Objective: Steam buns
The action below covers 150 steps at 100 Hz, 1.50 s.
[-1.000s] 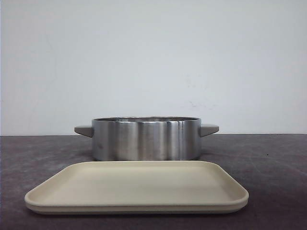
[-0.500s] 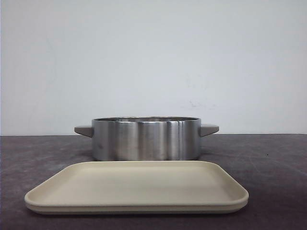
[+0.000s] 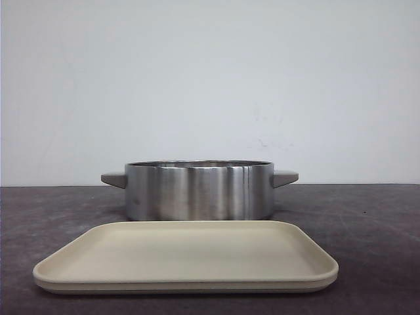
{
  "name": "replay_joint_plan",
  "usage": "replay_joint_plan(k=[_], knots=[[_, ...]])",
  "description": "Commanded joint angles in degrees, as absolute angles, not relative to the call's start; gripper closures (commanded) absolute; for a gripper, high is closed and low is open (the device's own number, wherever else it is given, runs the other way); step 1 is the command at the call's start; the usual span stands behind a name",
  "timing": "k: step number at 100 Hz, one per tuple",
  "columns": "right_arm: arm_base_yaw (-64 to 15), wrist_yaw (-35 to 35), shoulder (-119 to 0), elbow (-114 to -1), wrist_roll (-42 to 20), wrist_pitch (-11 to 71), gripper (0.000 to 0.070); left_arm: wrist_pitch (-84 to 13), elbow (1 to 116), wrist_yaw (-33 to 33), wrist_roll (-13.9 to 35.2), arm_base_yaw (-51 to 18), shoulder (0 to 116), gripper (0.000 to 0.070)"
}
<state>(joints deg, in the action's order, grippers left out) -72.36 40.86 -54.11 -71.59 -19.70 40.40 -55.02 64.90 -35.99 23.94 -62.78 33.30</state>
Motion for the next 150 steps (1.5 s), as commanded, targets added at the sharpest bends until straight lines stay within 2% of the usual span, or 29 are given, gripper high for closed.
replay_joint_plan(k=[1, 8, 22, 30, 39, 51, 74, 89, 101, 127, 150], knots=[[-68.75, 39.05, -53.76, -69.60, -15.64, 37.17, 0.0686, -54.41, 65.63, -36.25, 23.57, -63.44, 33.56, 0.0700], [-63.70, 35.24, -51.83, -64.86, -11.20, 30.59, 0.0686, -54.41, 65.63, -36.25, 23.57, -63.44, 33.56, 0.0700], [-54.08, 24.86, -46.48, -51.35, -3.51, 11.99, 0.0686, -54.41, 65.63, -36.25, 23.57, -63.44, 33.56, 0.0700], [-48.77, 19.42, -43.24, -43.24, -1.65, 3.38, 0.0686, -54.41, 65.63, -36.25, 23.57, -63.44, 33.56, 0.0700], [-42.57, 13.17, -39.40, -35.48, -1.23, -1.39, 0.0686, -54.41, 65.63, -36.25, 23.57, -63.44, 33.56, 0.0700], [-34.50, 6.85, -32.95, -28.01, -1.02, -1.56, 0.0686, -54.41, 65.63, -36.25, 23.57, -63.44, 33.56, 0.0700], [-21.34, 5.96, -17.82, -17.85, 1.43, -1.26, 0.0687, -54.41, 65.63, -36.25, 23.57, -63.44, 33.56, 0.0700], [-13.74, 5.69, -12.34, -12.86, 1.48, -1.23, 0.0688, -54.41, 65.63, -36.25, 23.57, -63.44, 33.56, 0.0700], [-8.43, 1.13, -10.33, -9.82, 1.45, -1.21, 0.0688, -54.41, 65.63, -36.25, 23.57, -63.44, 33.56, 0.0700], [-3.55, 0.01, -6.39, -5.48, 1.48, -0.36, 0.0688, -54.41, 65.63, -36.25, 23.57, -63.44, 33.56, 0.0700], [-2.37, -1.06, -1.30, -1.50, 0.58, 0.05, 0.0688, -54.41, 65.63, -36.25, 23.57, -63.44, 33.56, 0.0700]])
